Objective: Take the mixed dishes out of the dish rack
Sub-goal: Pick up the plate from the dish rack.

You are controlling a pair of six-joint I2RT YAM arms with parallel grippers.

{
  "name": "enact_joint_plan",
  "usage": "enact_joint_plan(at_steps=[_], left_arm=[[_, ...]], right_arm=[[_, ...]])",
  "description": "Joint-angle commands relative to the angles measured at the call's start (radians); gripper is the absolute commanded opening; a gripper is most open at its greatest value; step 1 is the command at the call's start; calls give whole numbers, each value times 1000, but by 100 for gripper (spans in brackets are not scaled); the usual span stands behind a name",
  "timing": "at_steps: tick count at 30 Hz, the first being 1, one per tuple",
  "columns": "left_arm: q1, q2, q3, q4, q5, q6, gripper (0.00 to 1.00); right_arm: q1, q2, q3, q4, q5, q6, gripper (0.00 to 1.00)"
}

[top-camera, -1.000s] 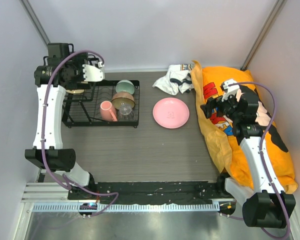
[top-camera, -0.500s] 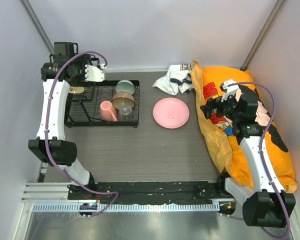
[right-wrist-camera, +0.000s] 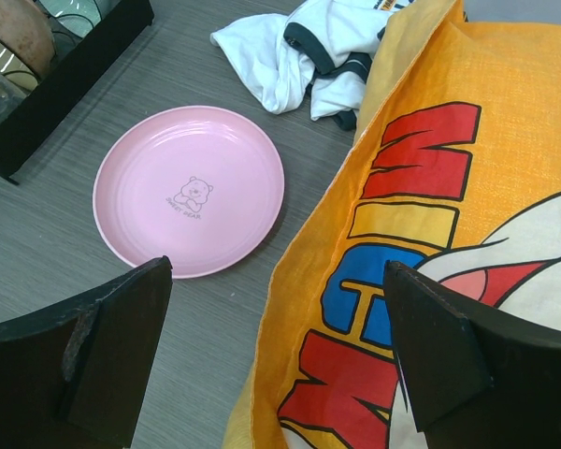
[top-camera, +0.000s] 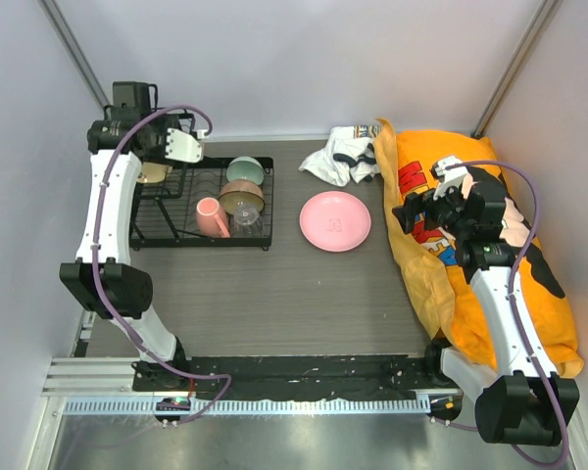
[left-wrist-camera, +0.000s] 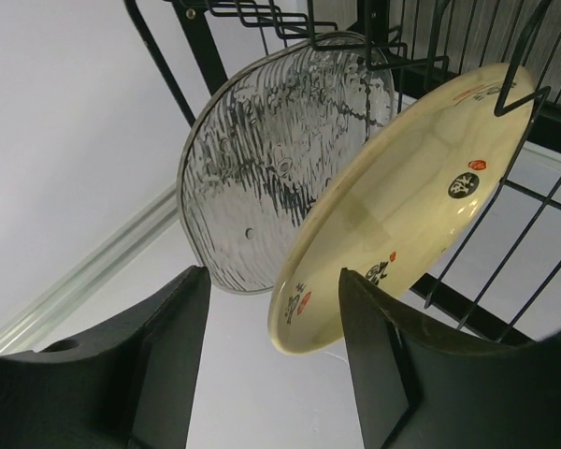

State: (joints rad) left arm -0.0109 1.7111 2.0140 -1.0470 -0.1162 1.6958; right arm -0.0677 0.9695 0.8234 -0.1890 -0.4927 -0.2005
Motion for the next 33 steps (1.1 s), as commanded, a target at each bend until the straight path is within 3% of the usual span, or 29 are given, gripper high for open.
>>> enact_joint_plan(at_steps=[1,7,12,17,23,33], left_arm=[[6,18,9,13,-54,50,60],[5,39,25,5,-83,67,47],[5,38,17,10,-97,82,23],[5,15,0,18,-97,94,10],[5,-18,-8,34,-73,102,3],[3,-19,80,51,-56,52,2]], right_arm=[[-4,-2,33,20,-10,-8,100],[-4,-2,33,19,-12,-10,100],[-4,0,34,17,-9,-10,100],[-4,6,34,16,-14,-10,100],[-4,8,36,16,-12,-10,100],[-4,6,37,14,-14,-10,100]])
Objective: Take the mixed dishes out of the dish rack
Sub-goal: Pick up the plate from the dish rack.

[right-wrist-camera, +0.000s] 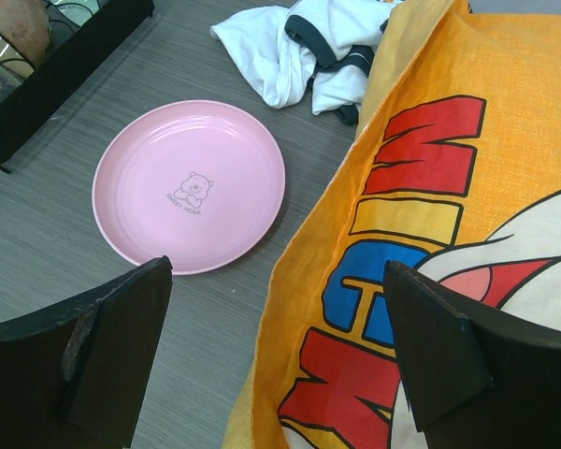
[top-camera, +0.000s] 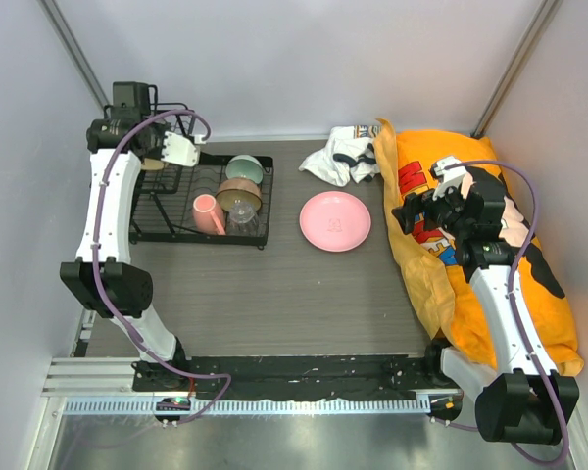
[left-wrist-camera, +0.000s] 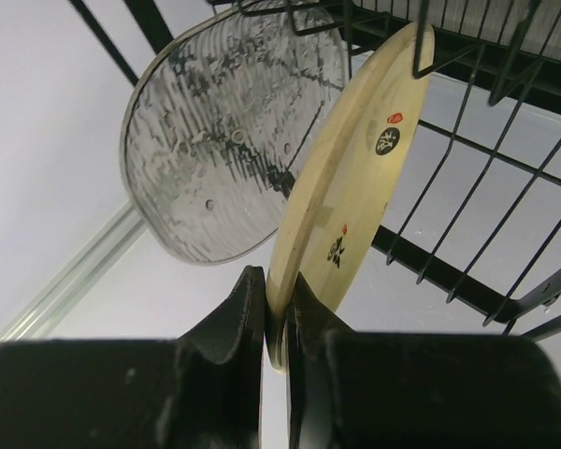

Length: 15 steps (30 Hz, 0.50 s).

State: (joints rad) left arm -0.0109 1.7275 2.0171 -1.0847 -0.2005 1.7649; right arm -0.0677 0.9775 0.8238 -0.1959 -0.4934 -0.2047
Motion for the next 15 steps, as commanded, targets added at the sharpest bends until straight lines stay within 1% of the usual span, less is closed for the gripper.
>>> enact_joint_plan(at_steps=[1,8,13,15], left_arm=[[3,-34,84,92,30,-27,2],[2,-25,163,51,47,-67,0],[2,-40,209,17,99,-85,0],[2,-45,255,-12,127,-114,0]], right_arm=[[-4,-2,37,21,-13,-5,100],[-4,-3,35,23,-14,-5,100],[-4,-5,35,21,-13,-5,100],[-4,-3,35,23,-14,-5,100]])
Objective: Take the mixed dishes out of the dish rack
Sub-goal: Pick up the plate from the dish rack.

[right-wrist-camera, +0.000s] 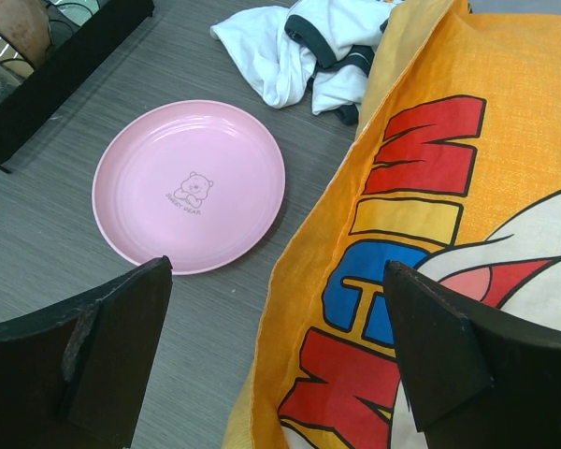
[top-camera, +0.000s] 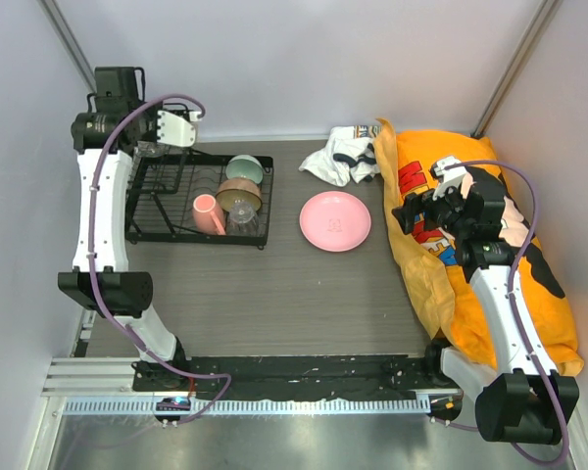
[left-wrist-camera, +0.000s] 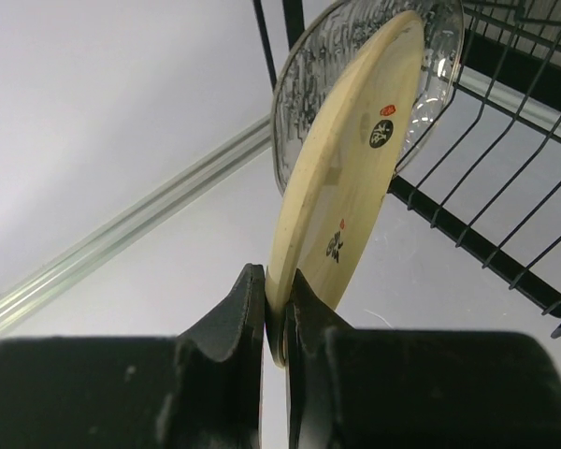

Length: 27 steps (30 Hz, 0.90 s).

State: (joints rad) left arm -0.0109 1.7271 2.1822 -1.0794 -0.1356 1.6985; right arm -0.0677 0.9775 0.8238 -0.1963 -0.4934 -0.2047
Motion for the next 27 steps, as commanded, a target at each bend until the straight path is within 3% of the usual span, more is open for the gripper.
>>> enact_joint_plan(at_steps=[1,5,11,18,22,27], left_arm=[[2,-49,106,-30,91,-60,0],[2,-83,149,-50,181,-164,0],[-11,-173,68,-5,347,-342,0],[-40,-267,-50,111,588,-771,0],[-75,-308,-168,240,715,-1108,2],[-135,-273,-202,375,827,-1387,0]], right_arm=[[-4,-3,35,21,-16,-5,100],[-4,-3,35,20,-17,-5,100],[-4,0,37,20,-16,-4,100],[-4,1,35,21,-7,-1,100],[-6,9,37,24,4,-1,100],[-11,9,34,23,4,-1,100]])
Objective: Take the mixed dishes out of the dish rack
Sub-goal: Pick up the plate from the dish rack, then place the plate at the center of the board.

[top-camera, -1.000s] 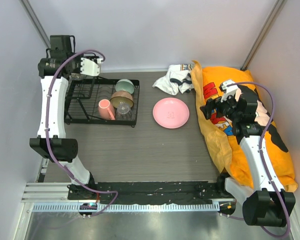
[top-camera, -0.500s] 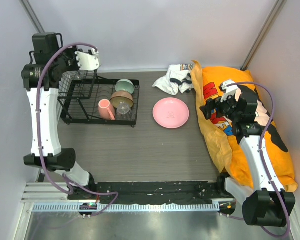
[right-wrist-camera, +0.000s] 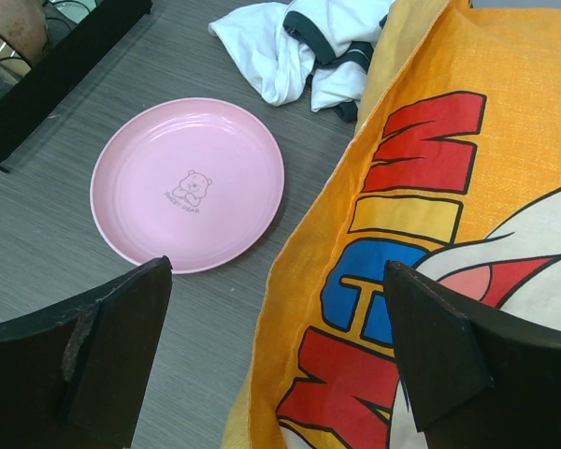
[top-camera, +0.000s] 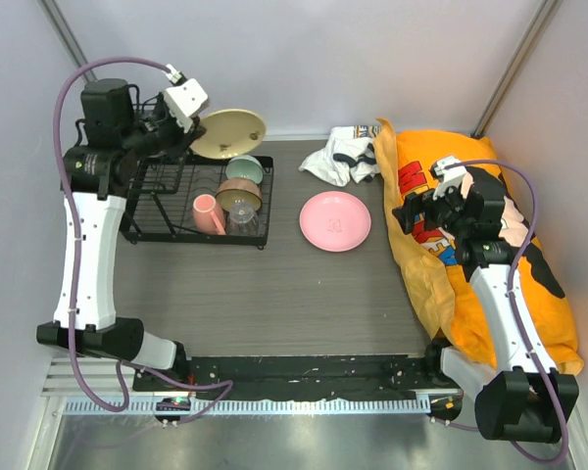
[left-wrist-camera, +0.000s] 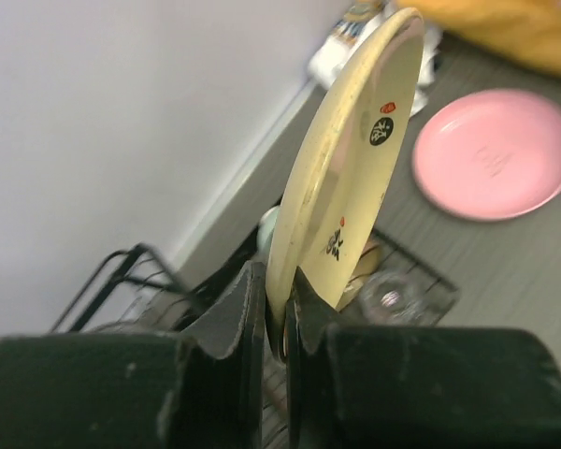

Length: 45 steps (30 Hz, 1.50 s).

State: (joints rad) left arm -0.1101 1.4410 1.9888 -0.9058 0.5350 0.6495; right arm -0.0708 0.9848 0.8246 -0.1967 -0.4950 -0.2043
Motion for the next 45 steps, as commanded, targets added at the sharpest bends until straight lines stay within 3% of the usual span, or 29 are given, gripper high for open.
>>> enact_joint_plan(at_steps=[1,5,19,29,45], left_arm=[[-42,25,-8,215,186,-388,0],[-79,119,-40,312,210,-676,0],[-197,484,-58,530,212,-1099,0],[-238,651,-67,585,258,-1195,0],[-318,822,-64,582,234,-1180,0]], right_arm=[[-9,0,31,26,6,-1,100],[-11,-6,28,32,6,-1,100],[-23,-20,19,42,6,0,100],[-23,-20,18,45,3,-3,100],[-23,-12,19,43,7,-9,100]])
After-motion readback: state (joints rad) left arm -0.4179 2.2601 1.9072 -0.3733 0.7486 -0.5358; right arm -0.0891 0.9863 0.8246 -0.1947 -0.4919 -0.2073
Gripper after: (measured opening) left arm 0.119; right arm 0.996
